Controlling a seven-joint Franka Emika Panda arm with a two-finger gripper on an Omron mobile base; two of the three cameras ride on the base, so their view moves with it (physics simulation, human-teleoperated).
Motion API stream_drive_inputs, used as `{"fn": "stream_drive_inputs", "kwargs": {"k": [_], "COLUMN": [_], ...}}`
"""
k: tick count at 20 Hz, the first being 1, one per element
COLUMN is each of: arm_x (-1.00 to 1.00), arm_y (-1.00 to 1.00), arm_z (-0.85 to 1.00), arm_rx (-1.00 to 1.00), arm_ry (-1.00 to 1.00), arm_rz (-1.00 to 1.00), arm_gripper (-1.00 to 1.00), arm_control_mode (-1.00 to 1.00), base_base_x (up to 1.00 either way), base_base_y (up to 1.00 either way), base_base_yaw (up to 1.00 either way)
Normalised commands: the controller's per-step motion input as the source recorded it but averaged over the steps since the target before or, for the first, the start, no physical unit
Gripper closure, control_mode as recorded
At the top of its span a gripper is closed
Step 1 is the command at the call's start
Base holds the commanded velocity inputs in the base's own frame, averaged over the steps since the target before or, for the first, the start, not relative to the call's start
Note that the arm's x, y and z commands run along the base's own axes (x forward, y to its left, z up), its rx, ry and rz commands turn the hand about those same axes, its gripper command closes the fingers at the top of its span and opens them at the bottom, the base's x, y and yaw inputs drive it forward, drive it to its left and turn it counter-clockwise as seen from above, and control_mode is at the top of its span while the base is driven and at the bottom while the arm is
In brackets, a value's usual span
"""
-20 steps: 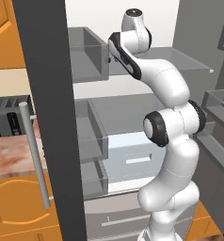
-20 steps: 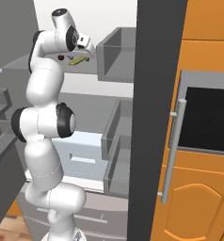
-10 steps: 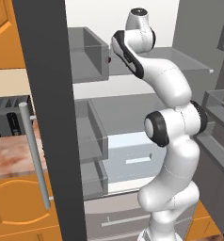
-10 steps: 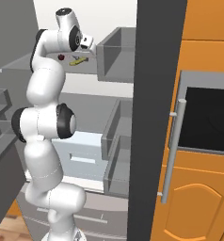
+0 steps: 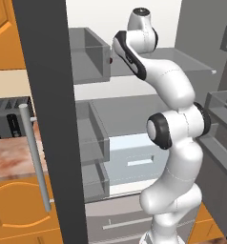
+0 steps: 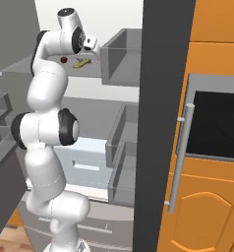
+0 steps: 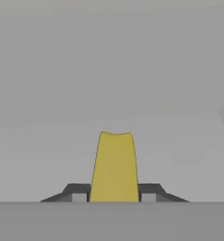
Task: Retrieve the butter from the fridge and place it on a plate on the dining table. Then retrieve the butter knife by the fridge and place it near the plate.
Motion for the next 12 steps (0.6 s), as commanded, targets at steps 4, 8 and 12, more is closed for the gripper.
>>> {"fn": "stream_drive_inputs", "kwargs": {"k": [4, 8, 12], "arm_x": [-0.34, -0.61, -0.7], "arm_y": [0.0, 0.0, -0.05], "arm_z": [0.22, 0.08, 0.03], "arm_rx": [0.0, 0.0, 0.0], "arm_ry": [-0.11, 0.0, 0.0], "arm_rz": [0.0, 0.0, 0.0], "arm_gripper": [1.0, 1.0, 1.0], "arm_control_mode": [-1.0, -1.0, -1.0], "base_base_x": [0.0, 0.0, 0.0], "base_base_y": [0.0, 0.0, 0.0], "base_base_yaw": [0.0, 0.0, 0.0]}}
